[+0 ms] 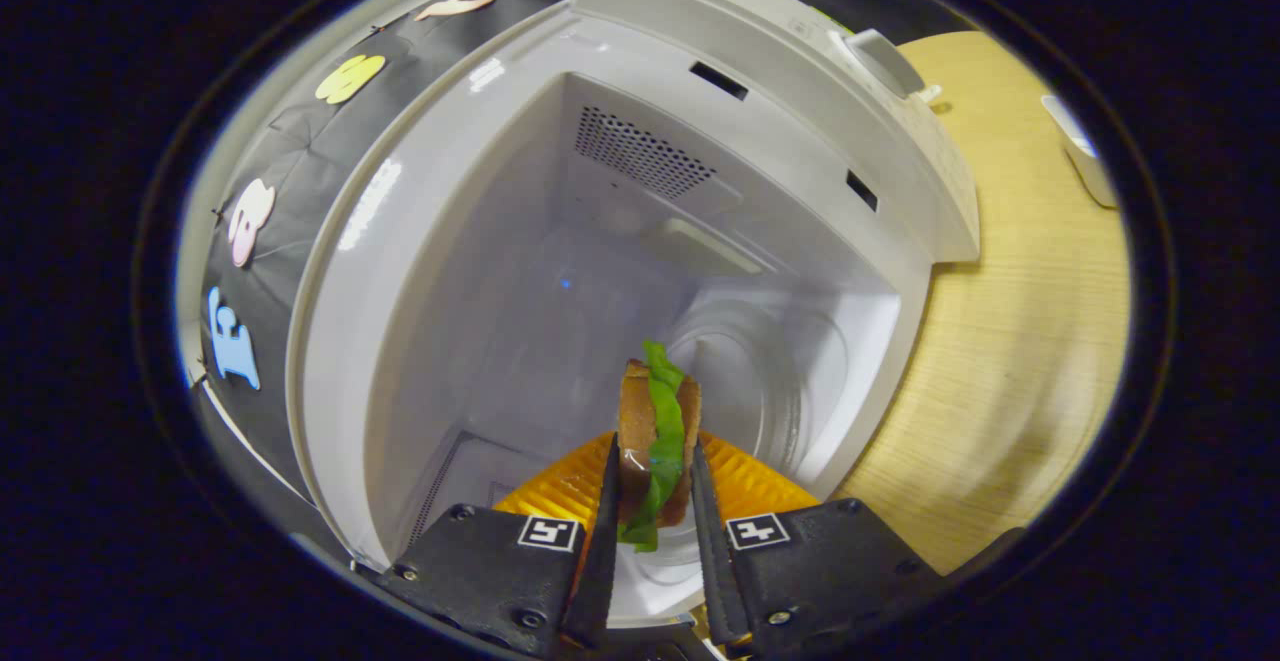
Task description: Open the microwave oven with the left hand, put the food in, and close the microwave oven.
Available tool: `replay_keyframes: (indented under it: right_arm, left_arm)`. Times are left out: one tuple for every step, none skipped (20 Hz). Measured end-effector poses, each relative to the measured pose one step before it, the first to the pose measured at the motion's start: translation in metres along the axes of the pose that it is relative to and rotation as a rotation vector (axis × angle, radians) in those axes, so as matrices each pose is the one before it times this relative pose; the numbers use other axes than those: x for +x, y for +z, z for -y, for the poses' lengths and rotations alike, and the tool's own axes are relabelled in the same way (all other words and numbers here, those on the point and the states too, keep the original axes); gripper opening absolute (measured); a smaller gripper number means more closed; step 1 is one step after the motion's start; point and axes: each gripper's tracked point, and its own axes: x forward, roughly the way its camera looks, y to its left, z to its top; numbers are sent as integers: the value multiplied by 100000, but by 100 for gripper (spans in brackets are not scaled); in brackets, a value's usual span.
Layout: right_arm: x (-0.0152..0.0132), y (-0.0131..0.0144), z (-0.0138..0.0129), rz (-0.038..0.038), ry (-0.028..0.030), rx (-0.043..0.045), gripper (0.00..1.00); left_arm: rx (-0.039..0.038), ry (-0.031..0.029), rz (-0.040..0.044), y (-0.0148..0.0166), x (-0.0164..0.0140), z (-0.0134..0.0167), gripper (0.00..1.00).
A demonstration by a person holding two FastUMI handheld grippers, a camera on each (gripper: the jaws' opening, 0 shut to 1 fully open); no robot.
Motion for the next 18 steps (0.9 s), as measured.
replay_keyframes:
  right_arm:
    - [216, -391, 346, -1312, -274, 409, 33]
    - [122, -201, 256, -502, -389, 401, 41]
    - [128, -5, -48, -389, 1208, -780, 43]
    - [67, 34, -11, 614, 190, -2135, 40]
    - [-55, 171, -20, 880, -147, -3385, 36]
    - [-80, 131, 96, 877, -933, -3763, 36]
    - [0, 155, 148, 1117, -989, -3690, 37]
    - [85, 191, 261, 1073, -1001, -3180, 39]
    - [25, 89, 1, 366, -16, -2607, 56]
    - [-119, 108, -135, 400, 341, -3151, 51]
    - [55, 214, 3, 1112, -745, -3927, 60]
    - [-90, 133, 206, 902, -959, -3913, 65]
    - [-56, 134, 59, 853, -649, -2980, 75]
    - [-85, 78, -7, 244, 204, -2593, 78]
    - [-36, 34, 99, -387, 55, -2542, 93]
    - [-132, 19, 280, -433, -642, -2334, 88]
    - [-130, 149, 455, -261, -1666, -2936, 97]
    - [-76, 265, 654, 381, -3067, -4200, 97]
  left_arm:
    - [437, 336, 215, 113, 3, -54, 95]
    - [685, 251, 173, 53, -51, -62, 95]
    - [1051, 246, 420, 97, -129, -42, 95]
    - [1326, 278, 60, 13, -107, -108, 95]
    - [1315, 533, -269, -181, -120, -91, 95]
    - [733, 34, -1062, -395, -104, -193, 95]
    - [63, 1092, -1907, -531, -265, -460, 94]
    - [358, 1953, -1122, -427, -43, -715, 95]
    - [-83, 1995, -797, -195, -304, -870, 95]
    - [-837, 987, -526, -134, -297, -514, 95]
    - [-1349, 496, -133, -132, -296, -187, 95]
    - [-1639, 205, -106, -42, -276, -351, 95]
    - [-1544, 51, -285, -85, -253, -201, 95]
    - [-1549, 664, 952, -5, -253, -475, 95]
    - [-1384, 1173, 562, 80, -76, -601, 95]
    - [-771, 1452, 338, -62, -108, -670, 95]
    - [36, 2593, 167, -213, -218, -833, 95]
    - [408, 3275, 434, -43, -23, -1259, 95]
